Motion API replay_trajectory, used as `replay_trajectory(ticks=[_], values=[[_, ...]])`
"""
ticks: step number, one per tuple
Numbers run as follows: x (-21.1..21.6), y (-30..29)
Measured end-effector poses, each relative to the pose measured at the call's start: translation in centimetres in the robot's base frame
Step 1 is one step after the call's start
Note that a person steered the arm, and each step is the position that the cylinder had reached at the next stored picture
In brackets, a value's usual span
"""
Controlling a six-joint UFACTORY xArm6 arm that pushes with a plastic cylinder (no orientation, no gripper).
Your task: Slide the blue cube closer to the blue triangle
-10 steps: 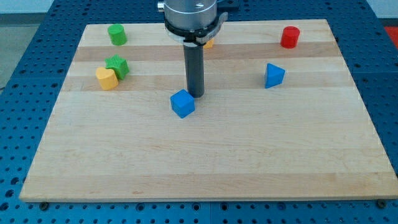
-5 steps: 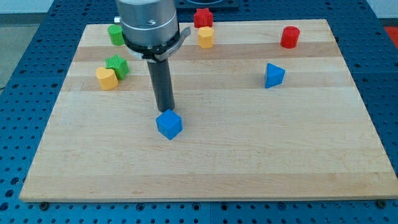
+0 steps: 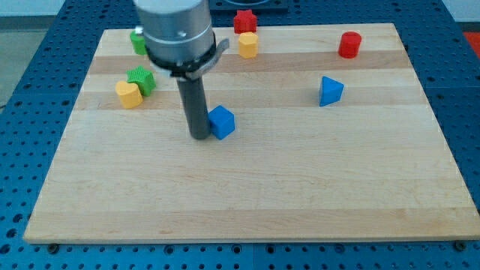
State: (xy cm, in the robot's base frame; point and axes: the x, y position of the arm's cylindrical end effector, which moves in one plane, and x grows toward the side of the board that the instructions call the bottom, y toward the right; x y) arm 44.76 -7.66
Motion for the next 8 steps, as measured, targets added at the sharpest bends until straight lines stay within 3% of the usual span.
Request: replay_trajectory(ticks=[2, 6, 8], values=[[-1.7, 1.3], [-1.3, 19.1], [-1.2, 19.4]])
